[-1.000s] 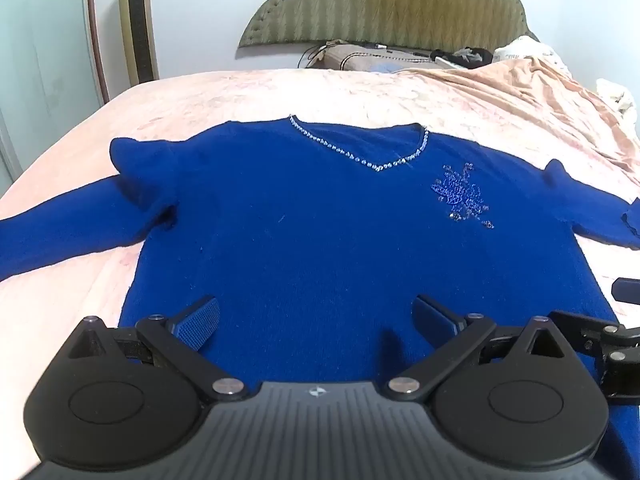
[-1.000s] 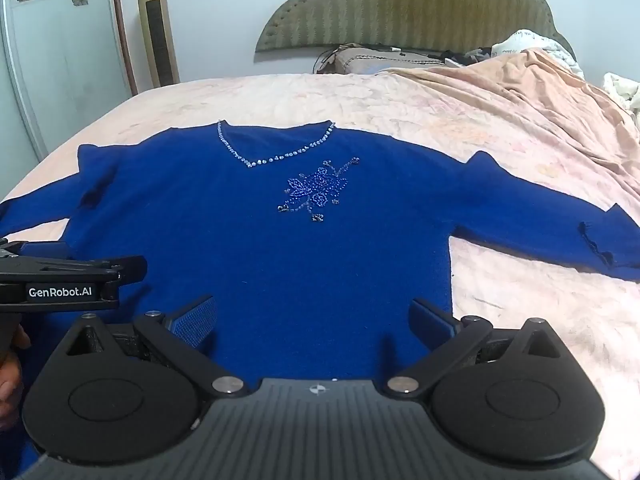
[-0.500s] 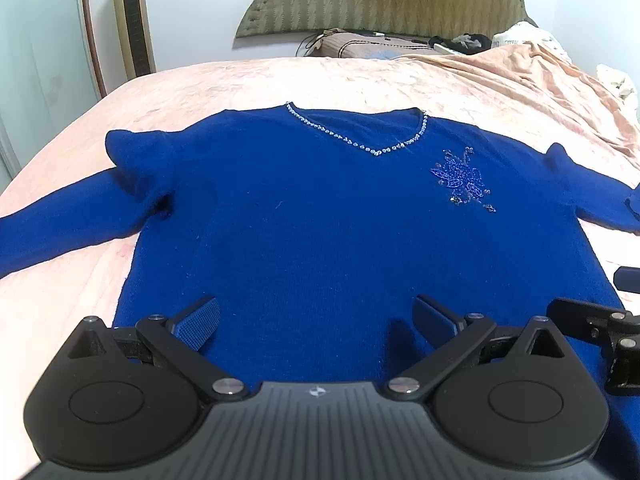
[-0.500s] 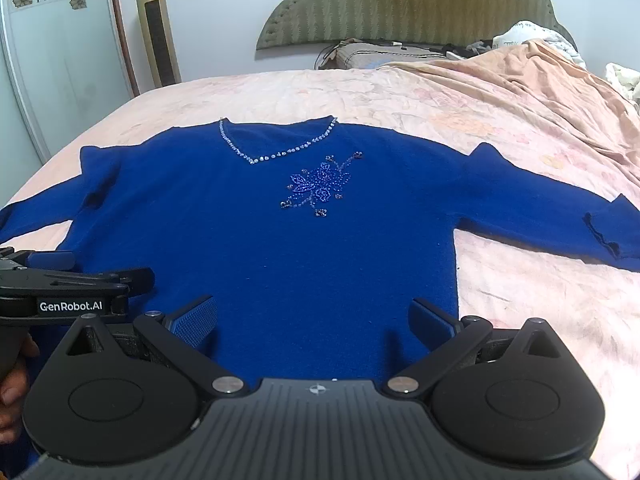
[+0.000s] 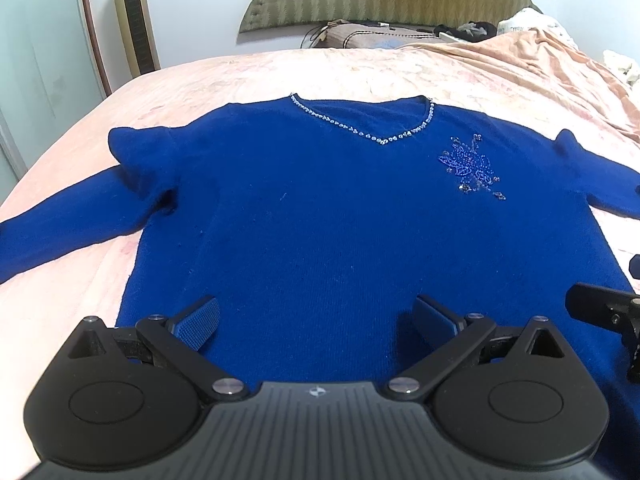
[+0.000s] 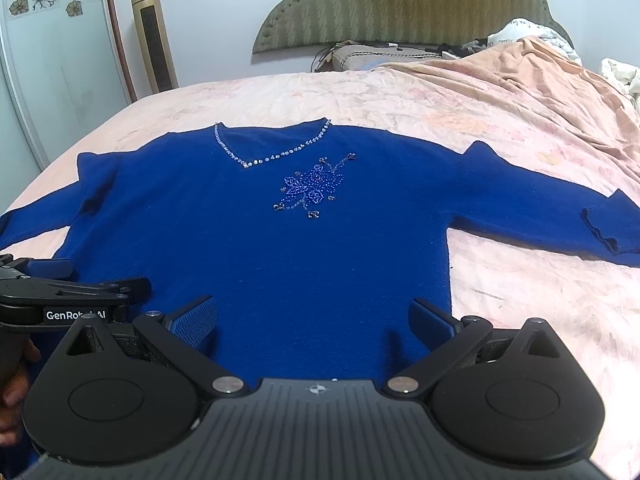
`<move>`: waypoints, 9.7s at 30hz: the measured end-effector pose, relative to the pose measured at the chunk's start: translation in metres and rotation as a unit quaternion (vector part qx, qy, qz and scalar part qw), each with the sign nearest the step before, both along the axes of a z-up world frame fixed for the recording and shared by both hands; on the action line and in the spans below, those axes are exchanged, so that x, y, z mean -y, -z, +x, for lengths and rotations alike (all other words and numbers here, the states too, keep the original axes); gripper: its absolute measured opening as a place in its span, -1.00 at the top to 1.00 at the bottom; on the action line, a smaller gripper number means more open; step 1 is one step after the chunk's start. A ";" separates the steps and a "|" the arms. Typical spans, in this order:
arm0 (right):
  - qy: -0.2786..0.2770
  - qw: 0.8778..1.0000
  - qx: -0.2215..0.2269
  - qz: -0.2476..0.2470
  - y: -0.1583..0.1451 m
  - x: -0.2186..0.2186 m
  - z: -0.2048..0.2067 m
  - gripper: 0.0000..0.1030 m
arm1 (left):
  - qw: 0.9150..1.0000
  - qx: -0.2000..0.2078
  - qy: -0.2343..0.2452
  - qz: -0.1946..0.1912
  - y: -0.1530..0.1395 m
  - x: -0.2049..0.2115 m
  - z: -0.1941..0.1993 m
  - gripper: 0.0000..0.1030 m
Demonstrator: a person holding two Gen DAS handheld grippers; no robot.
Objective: Fold small clothes
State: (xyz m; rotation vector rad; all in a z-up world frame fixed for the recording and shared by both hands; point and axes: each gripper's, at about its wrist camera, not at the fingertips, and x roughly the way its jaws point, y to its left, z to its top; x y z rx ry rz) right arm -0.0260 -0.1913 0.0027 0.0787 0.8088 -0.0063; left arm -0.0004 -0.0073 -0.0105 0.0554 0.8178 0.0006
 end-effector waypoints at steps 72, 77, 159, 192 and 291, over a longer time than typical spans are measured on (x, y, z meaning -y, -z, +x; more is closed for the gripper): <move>0.286 0.953 0.028 -0.093 0.030 0.263 0.040 0.69 | 0.998 -0.003 0.056 0.035 0.004 0.029 0.006 -1.00; 0.337 0.939 0.060 -0.025 0.017 0.297 0.020 0.88 | 0.998 0.006 0.048 0.045 0.003 0.024 0.006 -1.00; -0.001 0.991 0.061 0.116 -0.038 -0.027 0.178 0.80 | 0.999 0.052 0.009 -0.004 0.028 -0.004 0.005 -1.00; -0.158 0.973 0.023 0.164 -0.038 -0.157 0.238 0.80 | 0.998 0.055 0.009 -0.013 0.028 -0.004 0.002 -1.00; -0.150 0.969 -0.061 0.188 -0.007 -0.104 0.099 -0.47 | 0.817 0.184 -0.430 -0.335 0.033 -0.376 -0.023 -1.00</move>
